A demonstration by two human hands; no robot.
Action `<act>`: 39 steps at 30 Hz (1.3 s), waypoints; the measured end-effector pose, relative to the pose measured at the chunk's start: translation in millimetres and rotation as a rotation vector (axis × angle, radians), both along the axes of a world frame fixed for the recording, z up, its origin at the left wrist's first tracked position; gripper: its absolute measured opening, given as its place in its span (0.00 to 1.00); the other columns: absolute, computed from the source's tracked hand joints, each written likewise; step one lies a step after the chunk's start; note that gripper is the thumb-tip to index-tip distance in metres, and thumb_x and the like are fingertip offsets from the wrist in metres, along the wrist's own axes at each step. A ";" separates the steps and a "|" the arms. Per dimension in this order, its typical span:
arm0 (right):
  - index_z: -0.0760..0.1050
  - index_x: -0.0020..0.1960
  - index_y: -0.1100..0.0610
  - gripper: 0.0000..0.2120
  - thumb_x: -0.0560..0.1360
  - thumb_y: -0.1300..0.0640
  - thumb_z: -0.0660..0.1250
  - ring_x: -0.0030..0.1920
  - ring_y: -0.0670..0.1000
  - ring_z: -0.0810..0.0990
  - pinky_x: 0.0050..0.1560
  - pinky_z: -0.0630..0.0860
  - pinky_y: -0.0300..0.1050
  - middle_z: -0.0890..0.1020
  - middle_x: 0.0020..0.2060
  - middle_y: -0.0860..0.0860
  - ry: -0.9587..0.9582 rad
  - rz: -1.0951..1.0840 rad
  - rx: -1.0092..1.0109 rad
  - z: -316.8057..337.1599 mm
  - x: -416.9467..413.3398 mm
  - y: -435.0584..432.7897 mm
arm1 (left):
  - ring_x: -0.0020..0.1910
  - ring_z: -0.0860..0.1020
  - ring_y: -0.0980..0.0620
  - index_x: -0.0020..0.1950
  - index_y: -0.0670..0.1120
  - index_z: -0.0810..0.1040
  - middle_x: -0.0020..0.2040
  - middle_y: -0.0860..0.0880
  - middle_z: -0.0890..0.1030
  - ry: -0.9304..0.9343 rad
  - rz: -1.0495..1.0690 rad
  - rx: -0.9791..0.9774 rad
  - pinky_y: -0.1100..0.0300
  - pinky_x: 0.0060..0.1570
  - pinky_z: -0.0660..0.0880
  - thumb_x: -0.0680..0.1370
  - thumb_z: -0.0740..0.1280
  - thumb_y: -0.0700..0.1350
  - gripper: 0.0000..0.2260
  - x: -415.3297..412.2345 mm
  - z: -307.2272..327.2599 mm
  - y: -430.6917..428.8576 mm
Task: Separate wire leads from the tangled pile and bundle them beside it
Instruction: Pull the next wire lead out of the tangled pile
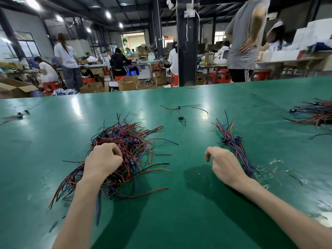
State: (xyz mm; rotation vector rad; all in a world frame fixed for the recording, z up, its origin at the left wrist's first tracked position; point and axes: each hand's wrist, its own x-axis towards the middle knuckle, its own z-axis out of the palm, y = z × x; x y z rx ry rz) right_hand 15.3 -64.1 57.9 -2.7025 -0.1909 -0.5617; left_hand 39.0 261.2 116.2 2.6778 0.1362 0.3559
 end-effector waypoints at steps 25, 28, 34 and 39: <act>0.78 0.48 0.56 0.12 0.73 0.69 0.59 0.39 0.54 0.75 0.38 0.70 0.46 0.74 0.36 0.47 0.042 0.047 0.080 -4.4 -5.7 11.1 | 0.34 0.79 0.52 0.54 0.43 0.77 0.45 0.46 0.79 -0.794 0.240 -0.671 0.56 0.41 0.77 0.78 0.66 0.45 0.07 9.6 13.0 5.5; 0.78 0.48 0.56 0.12 0.73 0.69 0.59 0.39 0.54 0.76 0.39 0.71 0.46 0.77 0.37 0.48 0.042 0.044 0.078 -5.3 -5.7 12.1 | 0.28 0.79 0.62 0.52 0.44 0.72 0.41 0.49 0.79 -0.884 0.128 -0.822 0.55 0.38 0.80 0.79 0.65 0.44 0.05 11.5 34.0 1.6; 0.79 0.46 0.57 0.11 0.72 0.69 0.62 0.29 0.41 0.68 0.35 0.63 0.42 0.71 0.27 0.40 -0.025 0.070 0.155 -5.0 -5.1 12.0 | 0.33 0.81 0.56 0.48 0.50 0.71 0.38 0.60 0.79 -1.191 -0.127 -0.866 0.59 0.30 0.79 0.77 0.66 0.42 0.04 3.0 88.4 -30.7; 0.80 0.41 0.56 0.08 0.72 0.68 0.67 0.23 0.45 0.61 0.28 0.59 0.35 0.63 0.20 0.44 0.029 0.162 0.408 -0.3 -7.9 15.0 | 0.39 0.82 0.50 0.49 0.48 0.73 0.44 0.46 0.79 -1.022 -0.445 -0.584 0.55 0.25 0.76 0.79 0.65 0.42 0.02 -6.4 68.4 -80.4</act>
